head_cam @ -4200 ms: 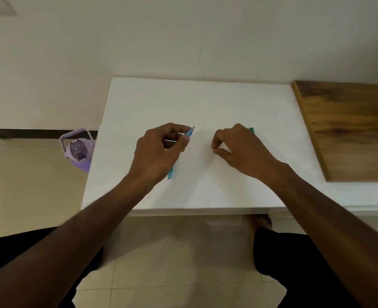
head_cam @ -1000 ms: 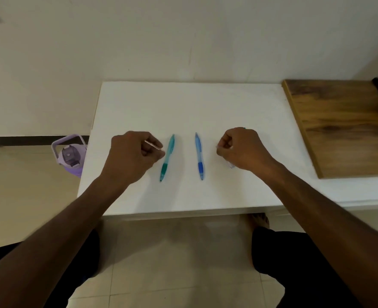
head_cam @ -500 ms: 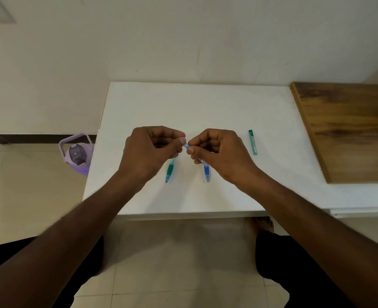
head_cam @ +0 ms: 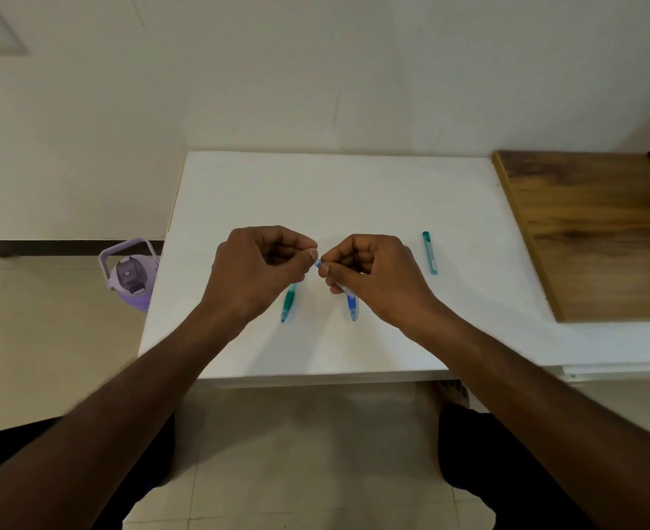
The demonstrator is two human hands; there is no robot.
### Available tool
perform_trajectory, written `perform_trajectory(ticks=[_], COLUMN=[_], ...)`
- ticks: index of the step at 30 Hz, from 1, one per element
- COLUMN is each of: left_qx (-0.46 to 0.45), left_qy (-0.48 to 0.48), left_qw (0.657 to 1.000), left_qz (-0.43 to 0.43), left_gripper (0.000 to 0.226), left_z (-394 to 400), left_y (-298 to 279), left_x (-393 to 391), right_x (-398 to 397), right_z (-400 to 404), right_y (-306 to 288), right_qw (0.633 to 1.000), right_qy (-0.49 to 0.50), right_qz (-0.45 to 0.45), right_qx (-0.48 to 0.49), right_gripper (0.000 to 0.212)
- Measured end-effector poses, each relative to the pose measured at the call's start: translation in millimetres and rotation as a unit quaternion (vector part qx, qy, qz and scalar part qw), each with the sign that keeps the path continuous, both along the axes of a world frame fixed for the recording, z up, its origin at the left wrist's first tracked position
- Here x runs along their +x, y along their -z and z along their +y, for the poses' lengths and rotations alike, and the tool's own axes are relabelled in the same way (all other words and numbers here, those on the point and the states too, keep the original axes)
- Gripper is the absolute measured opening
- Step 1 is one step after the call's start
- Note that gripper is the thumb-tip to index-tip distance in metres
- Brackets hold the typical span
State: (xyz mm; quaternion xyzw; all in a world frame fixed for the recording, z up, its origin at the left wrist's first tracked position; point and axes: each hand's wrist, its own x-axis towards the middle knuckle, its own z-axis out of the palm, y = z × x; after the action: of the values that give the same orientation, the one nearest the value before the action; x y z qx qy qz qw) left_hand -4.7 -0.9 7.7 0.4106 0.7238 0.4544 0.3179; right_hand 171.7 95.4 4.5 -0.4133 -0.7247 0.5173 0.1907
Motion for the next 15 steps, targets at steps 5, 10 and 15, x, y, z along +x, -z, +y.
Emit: perform_trajectory(ticks=[5,10,15], left_qx=[0.001,0.040,0.096], left_qy=[0.026,0.010,-0.031], left_qw=[0.999,0.999,0.992], left_qz=[-0.020,-0.009,-0.078], left_gripper=[0.014,0.022,0.017], left_z=[-1,-1,-3], left_y=[0,1,14], left_x=[-5,-3,27], right_x=[-1,-2,-3], right_z=[-1,-4,-10], right_y=[0,-6,-10], right_qw=[1.000,0.995,0.988], right_qy=[0.018,0.039,0.084], right_qz=[0.006,0.059,0.088], right_qx=[-0.009,-0.063,-0.092], right_gripper=[0.008,0.015,0.025])
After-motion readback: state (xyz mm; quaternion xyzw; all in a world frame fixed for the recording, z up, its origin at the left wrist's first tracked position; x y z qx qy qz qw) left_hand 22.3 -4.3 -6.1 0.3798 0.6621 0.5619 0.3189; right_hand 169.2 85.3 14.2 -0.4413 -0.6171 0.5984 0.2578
